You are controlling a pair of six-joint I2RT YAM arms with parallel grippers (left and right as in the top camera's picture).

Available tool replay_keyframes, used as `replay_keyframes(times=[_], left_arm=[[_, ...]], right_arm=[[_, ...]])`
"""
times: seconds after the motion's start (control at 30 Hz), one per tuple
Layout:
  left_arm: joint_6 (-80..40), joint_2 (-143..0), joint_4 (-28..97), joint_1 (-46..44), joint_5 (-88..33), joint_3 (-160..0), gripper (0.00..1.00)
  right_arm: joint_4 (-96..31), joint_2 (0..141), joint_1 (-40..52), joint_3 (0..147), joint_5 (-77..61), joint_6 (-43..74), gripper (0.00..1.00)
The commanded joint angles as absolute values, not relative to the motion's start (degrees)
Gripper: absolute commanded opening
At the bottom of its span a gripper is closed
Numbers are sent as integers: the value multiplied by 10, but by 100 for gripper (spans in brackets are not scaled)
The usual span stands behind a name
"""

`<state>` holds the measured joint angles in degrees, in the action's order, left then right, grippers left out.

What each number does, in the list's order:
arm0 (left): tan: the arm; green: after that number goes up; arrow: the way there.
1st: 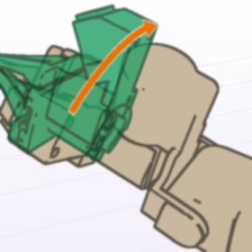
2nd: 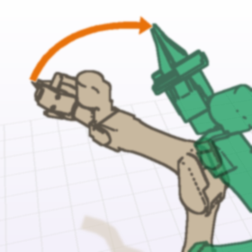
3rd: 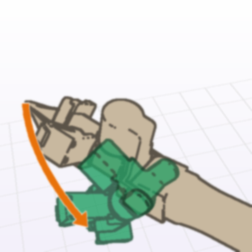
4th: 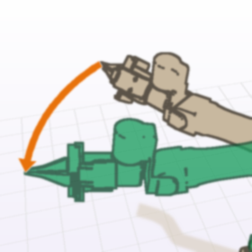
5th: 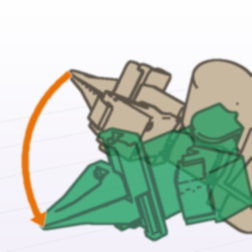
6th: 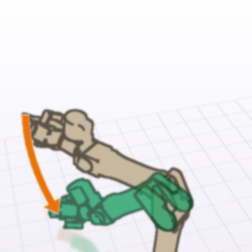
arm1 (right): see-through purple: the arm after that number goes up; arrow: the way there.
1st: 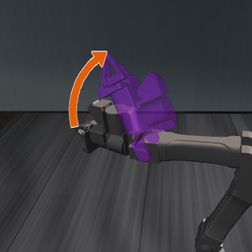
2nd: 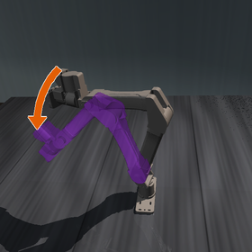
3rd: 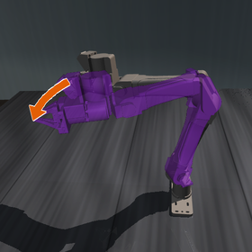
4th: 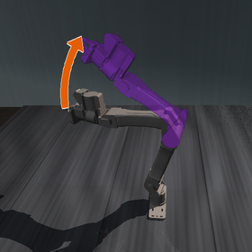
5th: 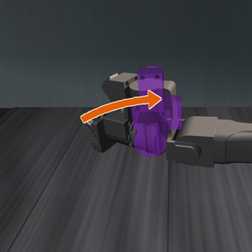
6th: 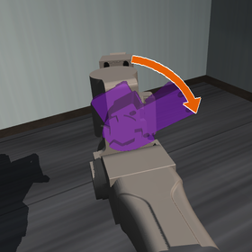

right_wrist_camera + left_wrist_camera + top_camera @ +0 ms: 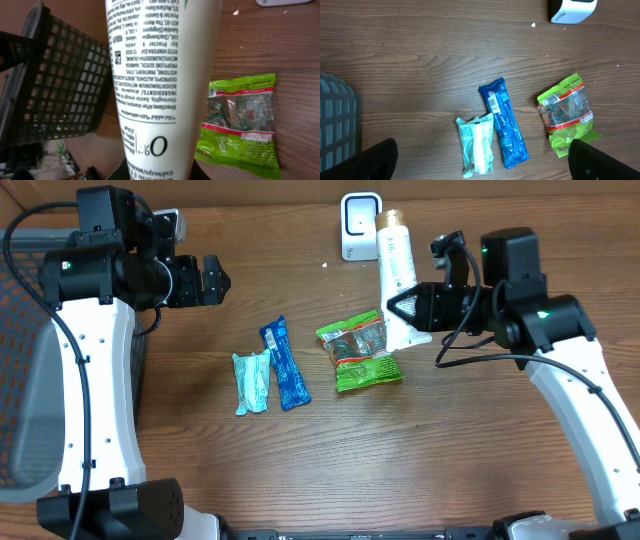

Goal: Scan the item barcode
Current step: 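Lift the white tube and carry it up to the white scanner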

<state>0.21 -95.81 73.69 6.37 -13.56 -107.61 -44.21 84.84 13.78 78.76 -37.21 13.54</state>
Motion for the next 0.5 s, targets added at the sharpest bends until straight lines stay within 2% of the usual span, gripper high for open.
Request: replay_keyframes(times=[0.0,0.23,0.33,0.47], left_arm=[[13,-962,735,63,-145,-1079,100],[13,-962,735,63,-145,-1079,100],[13,-962,735,63,-145,-1079,100],[13,-962,735,63,-145,-1079,100]], right_arm=[[-423,859,164,811,-308,136,4],[-394,898,221,814,-42,143,3],[-405,914,229,845,-8,147,3],[-463,958,226,962,32,128,3]])
